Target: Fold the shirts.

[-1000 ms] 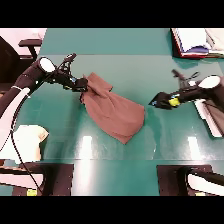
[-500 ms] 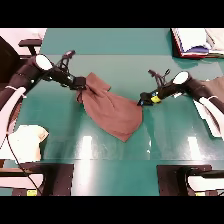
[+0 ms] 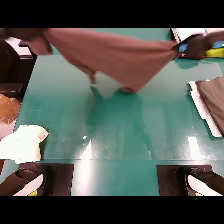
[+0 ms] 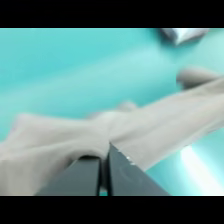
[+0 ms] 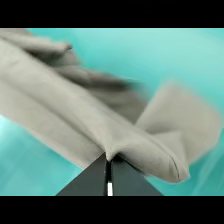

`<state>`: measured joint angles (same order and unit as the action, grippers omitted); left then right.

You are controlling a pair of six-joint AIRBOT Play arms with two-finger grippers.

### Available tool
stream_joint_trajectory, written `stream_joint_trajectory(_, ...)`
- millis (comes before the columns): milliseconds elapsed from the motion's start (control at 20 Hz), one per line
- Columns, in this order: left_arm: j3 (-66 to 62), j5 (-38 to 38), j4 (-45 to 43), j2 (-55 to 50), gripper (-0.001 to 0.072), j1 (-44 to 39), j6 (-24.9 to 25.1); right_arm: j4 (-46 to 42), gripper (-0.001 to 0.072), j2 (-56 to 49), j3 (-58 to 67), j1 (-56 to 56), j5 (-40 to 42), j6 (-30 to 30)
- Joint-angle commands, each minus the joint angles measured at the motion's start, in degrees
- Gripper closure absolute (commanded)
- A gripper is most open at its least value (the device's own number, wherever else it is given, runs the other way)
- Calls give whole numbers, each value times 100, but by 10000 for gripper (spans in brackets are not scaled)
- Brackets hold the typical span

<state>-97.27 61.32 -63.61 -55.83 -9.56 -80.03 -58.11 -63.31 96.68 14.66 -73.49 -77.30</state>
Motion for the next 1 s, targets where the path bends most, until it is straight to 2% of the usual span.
stream_joint_trajectory(0, -529, 9, -20, 695, 685, 7, 13, -149, 700, 501, 863, -50, -225, -166)
stream_joint_trajectory(200, -654, 245, 61, 686, 685, 7, 11, -715, 700, 267, 1556, -46, -345, -562)
stream_joint_trajectory(350, -444, 702, 68, 328, 684, 7, 2, -791, 701, -483, 1950, -44, -514, -811)
stream_joint_trajectory(600, 704, 1639, 37, -726, 684, -52, 13, -800, 700, -1965, 1226, -44, -861, -837)
stream_joint_trajectory(700, 1394, 1425, -2, -1152, 684, -205, 90, -802, 700, -2437, 807, -46, -723, -835)
stream_joint_trajectory(800, 1917, 874, -28, -1624, 684, -396, 262, -793, 700, -2846, 632, -50, -595, -837)
stream_joint_trajectory(950, 2050, 136, 26, -2282, 683, -522, 404, -793, 700, -3233, 636, -46, -496, -837)
